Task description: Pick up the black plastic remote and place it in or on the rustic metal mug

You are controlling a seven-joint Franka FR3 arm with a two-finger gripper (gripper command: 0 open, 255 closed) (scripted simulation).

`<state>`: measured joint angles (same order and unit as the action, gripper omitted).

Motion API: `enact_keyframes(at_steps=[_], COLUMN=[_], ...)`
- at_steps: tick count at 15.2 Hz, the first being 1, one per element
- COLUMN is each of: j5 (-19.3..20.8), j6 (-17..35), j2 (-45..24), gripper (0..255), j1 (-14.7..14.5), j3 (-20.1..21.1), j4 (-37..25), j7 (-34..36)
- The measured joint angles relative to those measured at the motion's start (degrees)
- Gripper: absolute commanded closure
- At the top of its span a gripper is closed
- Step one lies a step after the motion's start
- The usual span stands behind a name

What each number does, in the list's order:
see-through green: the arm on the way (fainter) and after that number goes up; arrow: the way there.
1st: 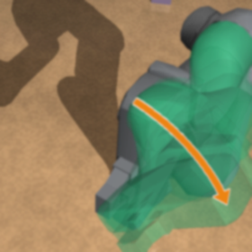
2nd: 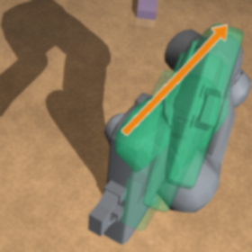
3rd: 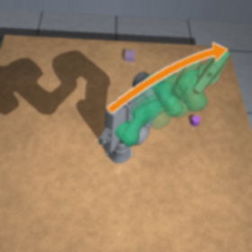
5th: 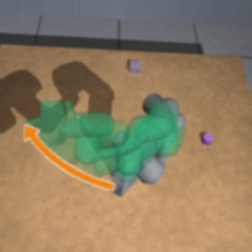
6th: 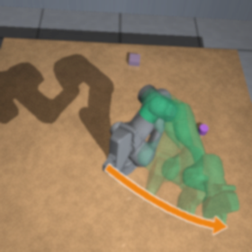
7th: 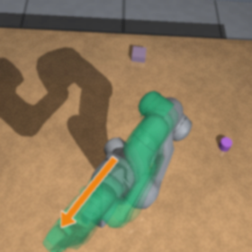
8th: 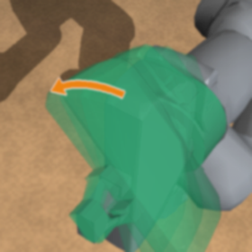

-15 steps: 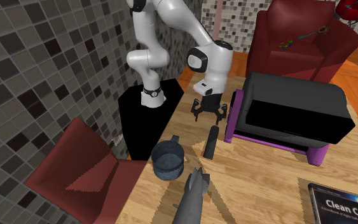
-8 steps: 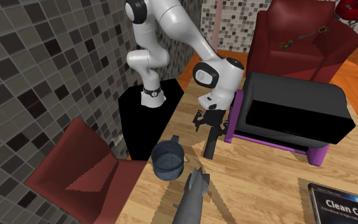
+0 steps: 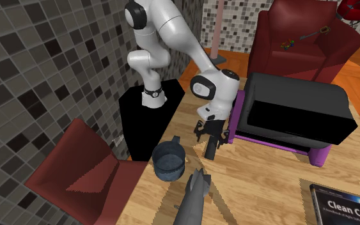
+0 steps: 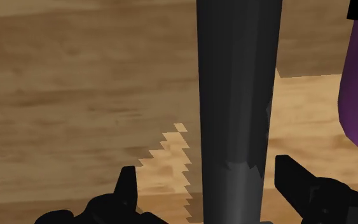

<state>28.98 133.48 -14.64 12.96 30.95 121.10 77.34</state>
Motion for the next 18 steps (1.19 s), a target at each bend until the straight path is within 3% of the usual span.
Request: enact_keyframes(at_steps=[4, 5, 10, 14, 18], j5=[0.22, 0.37, 0.61, 1.45, -1.0], j6=[1.02, 0.77, -1.13, 1.58, 1.02], j2=[-0.28, -0.34, -0.45, -0.61, 0.55], gripper=[0, 255, 255, 255, 255], j1=[0.19, 0.11, -0.26, -0.34, 0.27], j3=[-0.07, -0.08, -0.02, -0.49, 0.54], j4=[0.15, 0.0, -0.85, 0.28, 0.01], j7=[0.11, 0.25, 0.79, 2.2, -0.57])
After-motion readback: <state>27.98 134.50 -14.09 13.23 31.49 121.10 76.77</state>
